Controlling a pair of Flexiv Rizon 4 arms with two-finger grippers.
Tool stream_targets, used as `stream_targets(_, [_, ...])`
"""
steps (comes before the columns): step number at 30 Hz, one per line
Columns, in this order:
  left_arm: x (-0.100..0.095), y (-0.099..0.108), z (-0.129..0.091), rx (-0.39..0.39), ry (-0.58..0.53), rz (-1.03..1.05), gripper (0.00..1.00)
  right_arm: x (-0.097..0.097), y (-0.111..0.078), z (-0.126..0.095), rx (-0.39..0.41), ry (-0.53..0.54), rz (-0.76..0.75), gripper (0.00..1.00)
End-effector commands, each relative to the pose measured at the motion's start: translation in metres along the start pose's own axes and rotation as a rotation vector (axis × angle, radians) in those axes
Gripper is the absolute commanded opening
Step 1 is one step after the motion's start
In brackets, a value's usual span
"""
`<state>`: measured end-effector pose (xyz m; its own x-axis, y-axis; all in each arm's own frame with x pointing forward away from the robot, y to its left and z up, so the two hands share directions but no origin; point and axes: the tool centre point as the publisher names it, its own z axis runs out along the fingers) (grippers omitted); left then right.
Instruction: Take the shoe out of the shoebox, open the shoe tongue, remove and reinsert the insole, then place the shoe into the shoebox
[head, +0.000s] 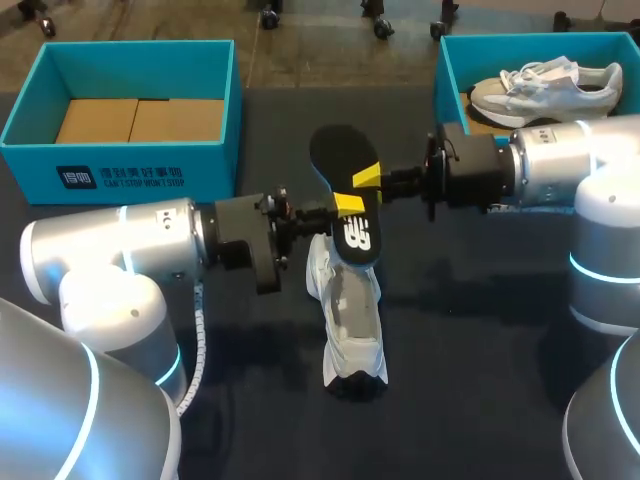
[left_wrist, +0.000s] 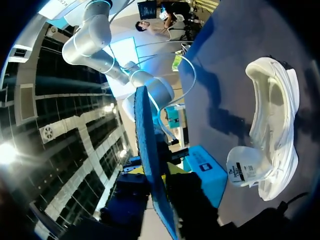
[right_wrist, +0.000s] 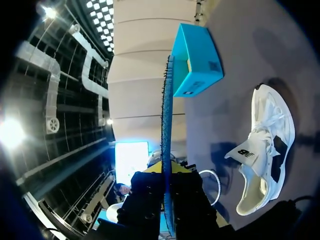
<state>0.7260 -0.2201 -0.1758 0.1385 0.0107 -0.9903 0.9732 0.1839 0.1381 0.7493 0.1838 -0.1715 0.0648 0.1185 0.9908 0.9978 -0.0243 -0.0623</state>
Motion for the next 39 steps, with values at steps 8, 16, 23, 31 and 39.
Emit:
stream_targets(8, [-0.012, 0.015, -0.060, 0.043, 0.140, -0.095, 1.00, -0.013, -0.001, -0.001, 0.012, -0.002, -0.012, 0.00])
stream_targets(16, [-0.018, 0.027, -0.068, 0.001, 0.227, -0.042, 1.00, -0.014, 0.000, 0.000, 0.008, 0.005, -0.009, 0.00])
stream_targets(23, [-0.018, 0.035, -0.069, -0.021, 0.227, -0.076, 1.00, -0.014, 0.000, 0.000, 0.008, 0.005, -0.009, 0.00])
stream_targets(31, [-0.056, 0.080, -0.076, 0.030, 0.446, 0.021, 1.00, -0.014, 0.000, 0.000, 0.008, 0.005, -0.009, 0.00])
stream_targets(39, [-0.069, 0.104, -0.064, 0.090, 0.752, 0.010, 1.00, -0.014, 0.000, 0.000, 0.008, 0.005, -0.009, 0.00])
